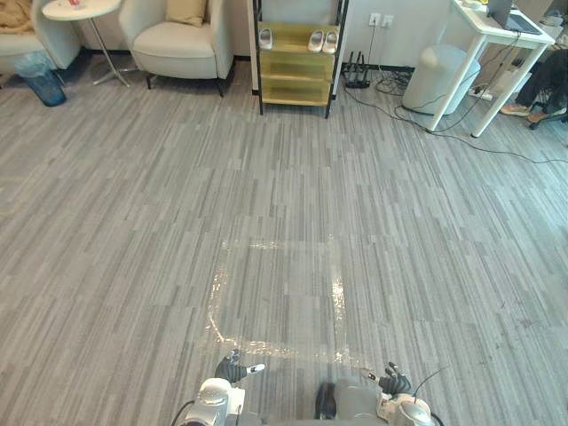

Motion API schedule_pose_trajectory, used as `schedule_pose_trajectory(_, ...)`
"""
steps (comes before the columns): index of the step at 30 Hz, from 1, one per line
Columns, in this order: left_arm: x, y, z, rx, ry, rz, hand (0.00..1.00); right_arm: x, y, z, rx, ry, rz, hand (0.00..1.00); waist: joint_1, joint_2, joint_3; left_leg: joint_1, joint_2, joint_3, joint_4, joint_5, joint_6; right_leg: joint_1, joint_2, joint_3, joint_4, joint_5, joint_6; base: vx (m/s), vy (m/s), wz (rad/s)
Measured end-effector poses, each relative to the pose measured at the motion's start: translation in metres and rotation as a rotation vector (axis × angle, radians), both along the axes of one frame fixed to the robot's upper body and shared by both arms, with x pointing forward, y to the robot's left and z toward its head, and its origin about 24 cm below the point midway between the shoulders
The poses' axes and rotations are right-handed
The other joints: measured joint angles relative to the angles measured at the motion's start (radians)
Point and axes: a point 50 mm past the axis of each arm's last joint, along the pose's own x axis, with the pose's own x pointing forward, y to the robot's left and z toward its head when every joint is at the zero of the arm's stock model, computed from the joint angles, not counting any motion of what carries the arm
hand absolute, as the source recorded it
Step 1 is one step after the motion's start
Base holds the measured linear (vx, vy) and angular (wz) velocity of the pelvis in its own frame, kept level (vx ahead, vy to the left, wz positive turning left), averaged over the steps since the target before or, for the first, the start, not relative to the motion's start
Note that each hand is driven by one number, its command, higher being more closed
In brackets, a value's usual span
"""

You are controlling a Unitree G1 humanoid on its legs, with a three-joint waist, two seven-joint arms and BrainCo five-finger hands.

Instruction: Pick up cushions and gather them together orderly.

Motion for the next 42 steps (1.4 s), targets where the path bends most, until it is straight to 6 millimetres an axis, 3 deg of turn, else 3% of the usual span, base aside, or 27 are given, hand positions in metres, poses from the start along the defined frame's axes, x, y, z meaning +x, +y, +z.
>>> schedule_pose_trajectory(1, -0.002, -0.009, -0.001, -0.034, 0.006, 0.035, 0.00, 0.000, -0.010, 0.002, -0.024, -0.001, -0.010, 0.00, 0.002, 0.051, -0.009, -0.021, 0.050, -0.036, 0.097, -0.018, -0.007, -0.002, 0.023, -0.036, 0.085, -0.074, -0.039, 0.44, -0.277, 0.46)
schedule_pose_trajectory(3, -0.001, -0.013, -0.001, -0.063, -0.002, 0.090, 0.00, -0.002, -0.016, 0.002, -0.030, -0.002, -0.036, 0.00, -0.004, 0.078, -0.004, -0.098, 0.078, -0.065, 0.300, -0.010, -0.012, 0.039, 0.029, -0.078, 0.086, -0.108, -0.057, 0.50, -0.348, 0.59)
schedule_pose_trajectory(4, 0.001, -0.014, 0.000, -0.088, -0.016, 0.153, 0.00, -0.001, -0.017, 0.004, -0.036, -0.011, -0.042, 0.00, -0.006, 0.095, 0.008, -0.215, 0.119, -0.068, 0.575, 0.069, -0.025, 0.105, 0.044, -0.111, 0.080, -0.148, -0.077, 0.47, -0.343, 0.65)
schedule_pose_trajectory(5, 0.003, -0.013, 0.001, -0.093, -0.026, 0.168, 0.00, -0.002, -0.016, 0.004, -0.036, -0.011, -0.035, 0.00, -0.003, 0.087, 0.016, -0.259, 0.145, -0.065, 0.678, 0.097, -0.024, 0.135, 0.049, -0.121, 0.075, -0.164, -0.085, 0.44, -0.298, 0.55)
schedule_pose_trajectory(7, 0.009, -0.011, 0.006, -0.099, -0.073, 0.188, 0.00, -0.005, -0.007, 0.001, -0.024, 0.004, -0.010, 0.00, 0.019, 0.078, 0.027, -0.354, 0.214, 0.036, 0.889, 0.094, -0.015, 0.285, 0.067, -0.134, 0.025, -0.210, -0.104, 0.47, -0.263, 0.14)
schedule_pose_trajectory(10, 0.012, -0.015, 0.008, -0.102, -0.086, 0.163, 0.00, -0.003, -0.003, 0.001, -0.012, -0.004, -0.024, 0.00, 0.021, 0.072, 0.027, -0.430, 0.187, 0.123, 0.742, 0.055, 0.004, 0.388, 0.055, -0.140, -0.069, -0.218, -0.092, 0.37, -0.146, -0.03)
schedule_pose_trajectory(11, 0.014, -0.017, 0.009, -0.101, -0.096, 0.145, 0.00, -0.002, -0.003, 0.001, -0.010, -0.006, -0.036, 0.00, 0.025, 0.070, 0.028, -0.454, 0.113, 0.139, 0.460, 0.064, 0.000, 0.426, 0.041, -0.143, -0.108, -0.225, -0.075, 0.34, -0.051, 0.01)
schedule_pose_trajectory(12, 0.014, -0.018, 0.009, -0.101, -0.096, 0.143, 0.00, -0.002, -0.003, 0.001, -0.010, -0.005, -0.036, 0.00, 0.026, 0.070, 0.028, -0.455, 0.105, 0.139, 0.426, 0.068, -0.002, 0.430, 0.039, -0.142, -0.111, -0.227, -0.073, 0.48, 0.028, 0.04)
schedule_pose_trajectory(13, 0.016, -0.019, 0.009, -0.101, -0.100, 0.127, 0.00, -0.006, -0.005, 0.000, -0.017, 0.007, -0.041, 0.00, 0.036, 0.075, 0.028, -0.459, 0.033, 0.118, 0.104, 0.167, -0.008, 0.478, 0.038, -0.142, -0.150, -0.242, -0.052, 0.36, 0.062, 0.02)
schedule_pose_trajectory(14, 0.016, -0.019, 0.009, -0.101, -0.100, 0.126, 0.00, -0.006, -0.005, 0.000, -0.017, 0.008, -0.041, 0.00, 0.036, 0.075, 0.027, -0.460, 0.030, 0.115, 0.094, 0.172, -0.011, 0.480, 0.039, -0.142, -0.152, -0.242, -0.051, 0.46, 0.086, -0.03)
schedule_pose_trajectory(15, 0.016, -0.020, 0.010, -0.102, -0.100, 0.120, 0.00, -0.007, -0.005, 0.000, -0.017, 0.014, -0.042, 0.00, 0.046, 0.081, 0.025, -0.473, 0.020, 0.096, 0.021, 0.241, -0.016, 0.496, 0.052, -0.141, -0.176, -0.251, -0.037, 0.49, 0.137, -0.24)
schedule_pose_trajectory(16, 0.019, -0.020, 0.011, -0.099, -0.107, 0.112, 0.00, -0.008, -0.005, -0.001, -0.015, 0.022, -0.041, 0.00, 0.066, 0.071, 0.023, -0.466, 0.011, 0.088, 0.026, 0.351, 0.038, 0.532, 0.056, -0.116, -0.187, -0.267, -0.013, 0.50, 0.139, -0.23)
schedule_pose_trajectory(17, 0.020, -0.017, 0.011, -0.091, -0.109, 0.110, 0.00, -0.009, 0.000, -0.003, -0.002, 0.028, -0.040, 0.00, 0.068, 0.061, 0.017, -0.461, -0.003, 0.086, 0.025, 0.374, 0.078, 0.545, 0.044, -0.112, -0.190, -0.275, -0.004, 0.62, 0.150, -0.02)
schedule_pose_trajectory(18, 0.019, -0.013, 0.010, -0.080, -0.099, 0.108, 0.00, -0.010, 0.006, -0.004, 0.015, 0.035, -0.039, 0.00, 0.055, 0.024, 0.007, -0.450, -0.035, 0.087, 0.028, 0.362, 0.095, 0.549, 0.011, -0.111, -0.185, -0.277, 0.003, 0.61, 0.146, 0.33)
schedule_pose_trajectory(19, 0.021, -0.013, 0.010, -0.076, -0.101, 0.079, 0.00, -0.012, 0.008, -0.005, 0.022, 0.040, -0.035, 0.00, 0.061, 0.002, -0.001, -0.455, -0.064, 0.087, 0.077, 0.295, 0.109, 0.533, -0.022, -0.080, -0.114, -0.283, 0.013, 0.59, 0.156, 0.33)
schedule_pose_trajectory(20, 0.021, -0.014, 0.010, -0.076, -0.101, 0.077, 0.00, -0.012, 0.008, -0.005, 0.022, 0.041, -0.033, 0.00, 0.062, 0.002, -0.001, -0.452, -0.067, 0.087, 0.090, 0.278, 0.109, 0.526, -0.027, -0.071, -0.080, -0.287, 0.020, 0.45, 0.155, 0.16)
schedule_pose_trajectory(23, 0.019, -0.013, 0.009, -0.070, -0.091, 0.064, 0.00, -0.010, 0.008, -0.005, 0.020, 0.037, -0.021, 0.00, 0.064, 0.005, -0.003, -0.394, -0.081, 0.094, 0.115, 0.207, 0.123, 0.412, -0.055, -0.003, 0.251, -0.293, 0.069, 0.37, 0.119, -0.04)
schedule_pose_trajectory(24, 0.014, -0.009, 0.006, -0.045, -0.064, 0.027, 0.00, -0.009, 0.008, -0.004, 0.016, 0.033, 0.000, 0.00, 0.060, 0.005, -0.001, -0.308, -0.097, 0.084, 0.103, 0.162, 0.128, 0.301, -0.084, 0.024, 0.551, -0.310, 0.099, 0.43, 0.105, 0.02)
schedule_pose_trajectory(26, 0.007, -0.001, 0.003, -0.014, -0.035, 0.001, 0.00, -0.012, 0.007, -0.005, 0.006, 0.042, 0.026, 0.00, 0.050, 0.010, -0.002, -0.205, -0.105, 0.056, 0.061, 0.143, 0.125, 0.239, -0.102, -0.038, 0.613, -0.370, 0.059, 0.41, 0.051, 0.27)
schedule_pose_trajectory(29, 0.006, 0.002, 0.002, -0.004, -0.021, 0.005, 0.00, -0.010, 0.006, -0.004, 0.003, 0.033, 0.027, 0.00, 0.039, 0.010, -0.002, -0.163, -0.090, 0.020, 0.051, 0.142, 0.124, 0.212, -0.084, -0.093, 0.428, -0.400, 0.038, 0.36, -0.033, 0.58)
schedule_pose_trajectory(30, 0.003, 0.002, 0.002, -0.007, -0.015, 0.008, 0.00, -0.009, 0.005, -0.004, 0.001, 0.033, 0.028, 0.00, 0.040, 0.014, -0.004, -0.152, -0.083, 0.009, 0.057, 0.134, 0.110, 0.210, -0.061, -0.098, 0.281, -0.371, 0.027, 0.35, -0.095, 0.53)
schedule_pose_trajectory(31, 0.003, 0.008, 0.003, 0.010, -0.022, 0.005, 0.00, -0.013, 0.009, -0.005, 0.013, 0.045, 0.027, 0.00, 0.044, -0.023, -0.020, -0.146, -0.104, -0.001, 0.061, 0.110, 0.076, 0.197, -0.060, -0.087, 0.088, -0.196, -0.001, 0.29, -0.110, 0.47)
schedule_pose_trajectory(35, -0.001, -0.001, 0.000, -0.012, -0.003, 0.011, 0.00, -0.019, 0.001, -0.006, -0.004, 0.062, 0.025, 0.00, 0.043, 0.033, -0.042, -0.125, -0.053, -0.023, 0.061, 0.096, 0.065, 0.266, -0.016, -0.105, 0.014, -0.189, -0.013, 0.27, -0.136, 0.09)
schedule_pose_trajectory(38, -0.004, -0.005, -0.002, -0.022, 0.018, 0.008, 0.00, -0.023, -0.005, -0.006, -0.011, 0.070, 0.002, 0.00, 0.039, 0.047, -0.042, -0.128, -0.029, -0.027, 0.111, 0.085, 0.047, 0.320, 0.012, -0.117, -0.050, -0.179, -0.023, 0.20, -0.122, -0.01)
schedule_pose_trajectory(40, 0.004, -0.006, 0.000, -0.031, -0.002, 0.015, 0.00, -0.024, -0.007, -0.006, -0.009, 0.067, -0.018, 0.00, 0.037, 0.040, -0.017, -0.204, -0.004, -0.027, 0.324, 0.050, -0.008, 0.371, 0.030, -0.125, -0.078, -0.188, -0.029, 0.10, -0.102, 0.16)
schedule_pose_trajectory(42, 0.011, -0.009, 0.004, -0.053, -0.037, 0.056, 0.00, -0.023, -0.007, -0.005, -0.010, 0.058, -0.024, 0.00, 0.042, 0.043, 0.006, -0.303, 0.027, -0.022, 0.560, 0.060, -0.020, 0.409, 0.038, -0.131, -0.086, -0.203, -0.046, 0.07, -0.032, 0.04)
